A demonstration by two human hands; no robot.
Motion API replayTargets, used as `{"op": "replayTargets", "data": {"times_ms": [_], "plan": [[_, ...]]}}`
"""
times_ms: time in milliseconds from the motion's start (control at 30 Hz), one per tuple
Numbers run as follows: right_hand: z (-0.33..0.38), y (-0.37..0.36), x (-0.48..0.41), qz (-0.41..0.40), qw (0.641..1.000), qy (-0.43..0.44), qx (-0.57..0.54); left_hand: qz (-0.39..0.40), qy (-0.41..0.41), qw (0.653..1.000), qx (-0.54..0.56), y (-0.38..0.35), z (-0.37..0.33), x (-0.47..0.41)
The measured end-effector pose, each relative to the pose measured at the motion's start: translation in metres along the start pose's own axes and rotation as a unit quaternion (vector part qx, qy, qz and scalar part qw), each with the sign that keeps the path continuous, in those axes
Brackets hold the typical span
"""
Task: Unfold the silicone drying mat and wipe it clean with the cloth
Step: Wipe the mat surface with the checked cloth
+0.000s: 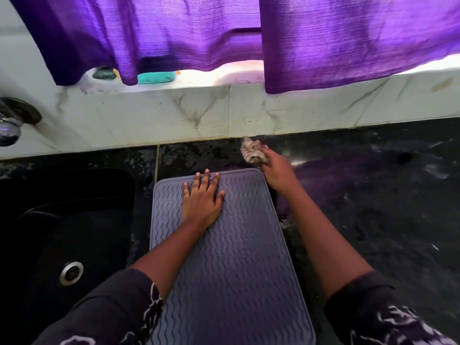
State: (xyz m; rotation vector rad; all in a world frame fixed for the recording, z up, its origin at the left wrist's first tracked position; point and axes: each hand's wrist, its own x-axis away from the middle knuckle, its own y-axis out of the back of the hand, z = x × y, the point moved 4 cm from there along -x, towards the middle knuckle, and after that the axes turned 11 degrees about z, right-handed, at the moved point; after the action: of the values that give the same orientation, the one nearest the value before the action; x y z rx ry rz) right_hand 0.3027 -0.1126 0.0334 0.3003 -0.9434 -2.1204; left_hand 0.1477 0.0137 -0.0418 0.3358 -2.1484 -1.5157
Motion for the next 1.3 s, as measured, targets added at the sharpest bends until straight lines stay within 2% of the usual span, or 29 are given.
{"op": "replayTargets", "data": {"times_ms": [33, 100, 167, 267, 367, 433, 500, 567, 600, 667, 733, 900, 967, 1067, 1133, 1233, 1300], "plan": [[0.002, -0.010, -0.005, 0.030, 0.996, 0.008, 0.082, 0.001, 0.001, 1.000, 0.001, 0.000, -0.001, 0.000], [0.001, -0.038, -0.005, 0.127, 0.965, 0.031, 0.229, -0.001, 0.004, 1.000, -0.001, 0.000, -0.001, 0.000], [-0.004, -0.056, 0.010, 0.154, 0.946, 0.058, 0.278, -0.004, 0.007, 1.000, -0.003, 0.000, 0.000, -0.002], [-0.010, -0.062, 0.051, 0.139, 0.949, 0.051, 0.279, -0.009, 0.008, 1.000, -0.006, -0.001, 0.000, -0.002], [-0.009, -0.066, 0.097, 0.174, 0.935, 0.056, 0.304, -0.009, 0.006, 1.000, 0.000, -0.001, 0.000, -0.003], [-0.005, -0.054, 0.102, 0.184, 0.941, 0.042, 0.280, -0.013, 0.006, 1.000, 0.003, 0.000, 0.000, -0.002], [0.007, -0.031, 0.081, 0.139, 0.966, 0.004, 0.216, -0.013, 0.002, 1.000, 0.004, 0.000, -0.001, -0.002], [0.017, -0.015, 0.050, 0.047, 0.984, 0.014, 0.172, -0.012, 0.003, 1.000, 0.002, 0.000, 0.000, -0.001], [0.020, -0.015, 0.037, 0.023, 0.982, 0.032, 0.186, -0.013, 0.003, 1.000, 0.002, 0.000, 0.000, -0.002], [0.014, -0.031, 0.022, 0.070, 0.961, 0.048, 0.264, -0.014, 0.005, 1.000, -0.002, 0.000, 0.000, -0.001], [0.001, -0.048, 0.027, 0.136, 0.947, 0.039, 0.288, -0.016, 0.008, 1.000, -0.004, 0.000, -0.001, -0.003], [-0.009, -0.053, 0.083, 0.173, 0.939, 0.016, 0.296, -0.018, 0.010, 1.000, -0.002, 0.000, -0.001, -0.002], [-0.004, -0.046, 0.096, 0.173, 0.944, 0.004, 0.281, -0.017, 0.012, 1.000, -0.003, 0.000, -0.001, -0.001], [0.010, -0.030, 0.075, 0.075, 0.968, 0.009, 0.241, -0.015, 0.008, 1.000, -0.001, 0.000, -0.001, -0.002], [0.013, -0.030, 0.050, 0.038, 0.966, 0.023, 0.255, -0.017, 0.009, 1.000, -0.002, 0.000, -0.001, -0.002], [-0.004, -0.047, 0.034, 0.124, 0.952, 0.025, 0.278, -0.020, 0.012, 1.000, -0.005, -0.001, -0.001, -0.003], [-0.016, -0.049, 0.046, 0.149, 0.953, 0.018, 0.263, -0.020, 0.013, 1.000, -0.004, -0.001, -0.001, -0.002]]}}
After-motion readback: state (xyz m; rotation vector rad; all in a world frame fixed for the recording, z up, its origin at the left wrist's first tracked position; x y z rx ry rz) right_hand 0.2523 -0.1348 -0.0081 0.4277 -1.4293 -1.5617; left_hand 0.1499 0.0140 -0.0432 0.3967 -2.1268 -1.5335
